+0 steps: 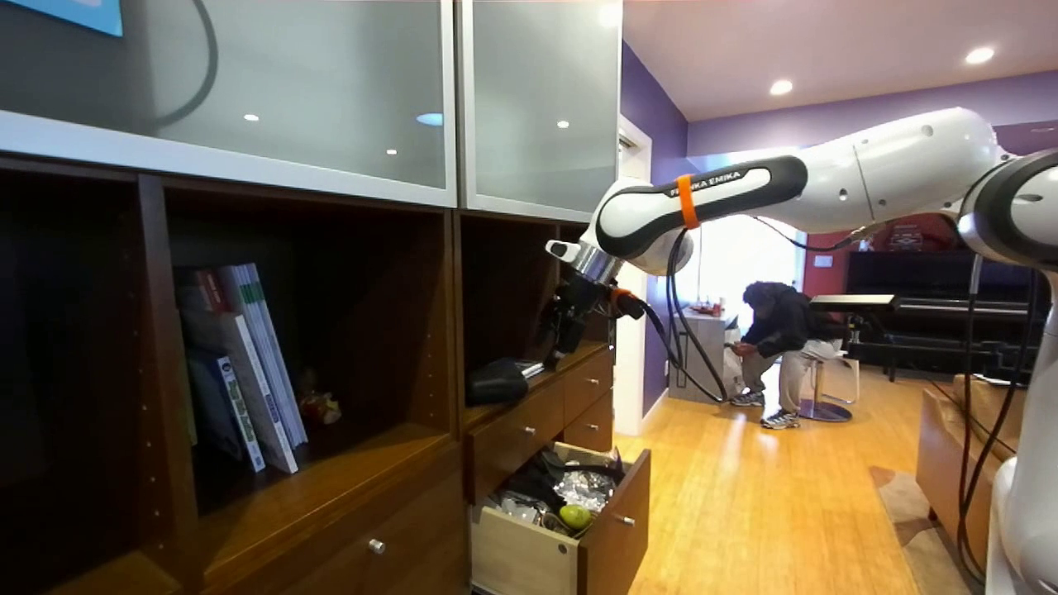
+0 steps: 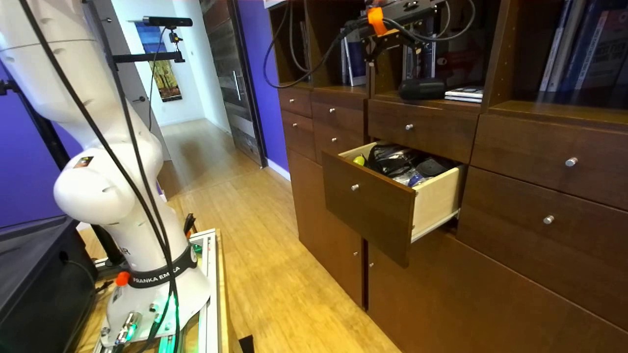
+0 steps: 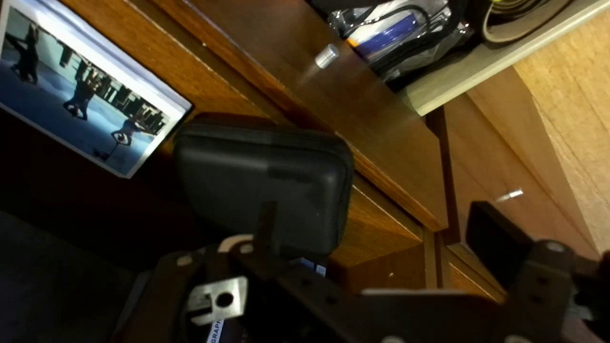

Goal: Remove the black bag from the drawer

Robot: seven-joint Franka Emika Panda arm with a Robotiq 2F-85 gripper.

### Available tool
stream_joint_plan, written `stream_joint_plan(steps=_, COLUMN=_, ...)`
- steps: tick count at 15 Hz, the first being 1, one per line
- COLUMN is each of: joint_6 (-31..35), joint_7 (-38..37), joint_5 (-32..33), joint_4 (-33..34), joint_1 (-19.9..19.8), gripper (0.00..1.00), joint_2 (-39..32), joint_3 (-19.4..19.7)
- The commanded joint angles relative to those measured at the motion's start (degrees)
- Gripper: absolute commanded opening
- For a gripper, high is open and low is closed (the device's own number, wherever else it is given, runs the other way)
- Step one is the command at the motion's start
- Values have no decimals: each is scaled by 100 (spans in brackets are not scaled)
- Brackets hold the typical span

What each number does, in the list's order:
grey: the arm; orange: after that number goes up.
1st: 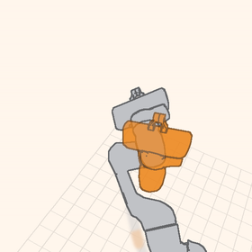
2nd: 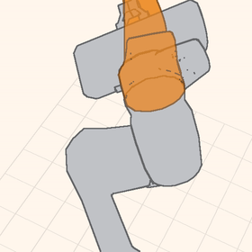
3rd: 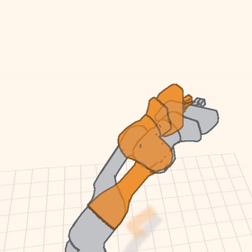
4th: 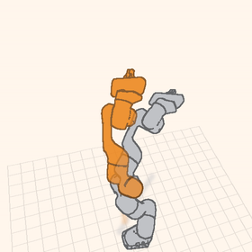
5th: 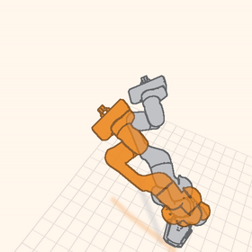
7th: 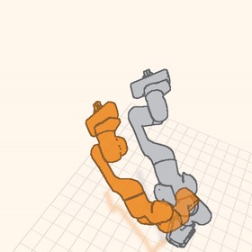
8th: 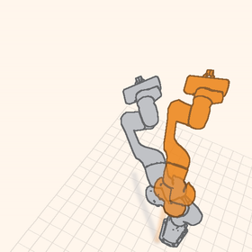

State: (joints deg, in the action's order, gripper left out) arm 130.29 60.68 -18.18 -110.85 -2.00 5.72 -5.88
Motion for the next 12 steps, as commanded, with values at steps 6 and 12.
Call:
stream_joint_plan(steps=6, joint_6=-225, joint_7=-1527, joint_5=175, joint_4=-2070, joint_1=344, gripper=100, joint_2=2307, joint_3=562)
stream_joint_plan(steps=12, joint_6=-271, joint_7=-1779, joint_5=402, joint_4=-2296, joint_1=609, gripper=100, joint_2=2750, joint_3=891)
